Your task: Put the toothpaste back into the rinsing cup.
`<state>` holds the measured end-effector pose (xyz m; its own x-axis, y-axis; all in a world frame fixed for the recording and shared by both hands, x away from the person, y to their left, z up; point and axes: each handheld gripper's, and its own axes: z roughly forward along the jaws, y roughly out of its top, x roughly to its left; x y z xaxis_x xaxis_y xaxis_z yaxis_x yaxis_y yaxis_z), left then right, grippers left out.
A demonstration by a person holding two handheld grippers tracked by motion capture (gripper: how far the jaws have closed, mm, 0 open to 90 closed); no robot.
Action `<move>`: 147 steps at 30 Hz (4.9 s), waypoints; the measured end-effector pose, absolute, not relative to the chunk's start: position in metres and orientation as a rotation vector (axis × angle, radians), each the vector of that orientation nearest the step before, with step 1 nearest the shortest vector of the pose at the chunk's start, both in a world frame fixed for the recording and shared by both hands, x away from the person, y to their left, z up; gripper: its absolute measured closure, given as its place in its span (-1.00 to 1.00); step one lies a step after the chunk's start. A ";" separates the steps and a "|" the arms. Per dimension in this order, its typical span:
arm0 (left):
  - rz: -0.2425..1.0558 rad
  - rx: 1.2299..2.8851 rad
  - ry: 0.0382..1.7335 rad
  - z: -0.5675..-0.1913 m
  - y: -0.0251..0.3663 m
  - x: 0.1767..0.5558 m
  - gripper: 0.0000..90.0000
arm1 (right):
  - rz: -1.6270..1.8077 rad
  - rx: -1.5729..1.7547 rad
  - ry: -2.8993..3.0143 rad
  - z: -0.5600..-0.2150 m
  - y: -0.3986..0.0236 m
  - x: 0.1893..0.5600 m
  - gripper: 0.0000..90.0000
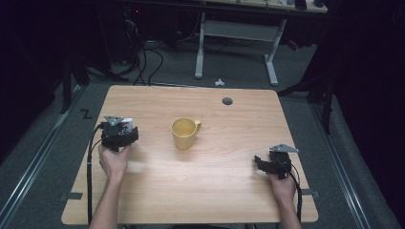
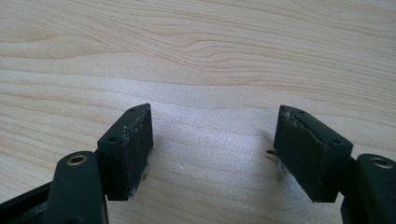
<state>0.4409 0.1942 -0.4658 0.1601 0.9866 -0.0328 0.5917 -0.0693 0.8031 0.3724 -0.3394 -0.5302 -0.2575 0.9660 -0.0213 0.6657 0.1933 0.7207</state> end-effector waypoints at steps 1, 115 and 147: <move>0.730 1.747 1.510 -0.466 0.194 0.441 -0.27 | 0.831 1.520 1.997 -0.530 -0.339 0.372 -0.37; 0.469 1.896 1.158 -0.410 0.159 0.428 0.39 | 0.831 1.520 1.997 -0.530 -0.339 0.372 -0.37; 0.414 1.863 1.081 -0.389 0.147 0.429 0.41 | 0.831 1.520 1.997 -0.530 -0.339 0.372 -0.37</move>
<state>0.4290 0.1471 -0.3888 0.5592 0.8160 -0.1465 0.5095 -0.1988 0.8372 0.3724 -0.3394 -0.5303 -0.2574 0.9661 -0.0214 0.6658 0.1933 0.7206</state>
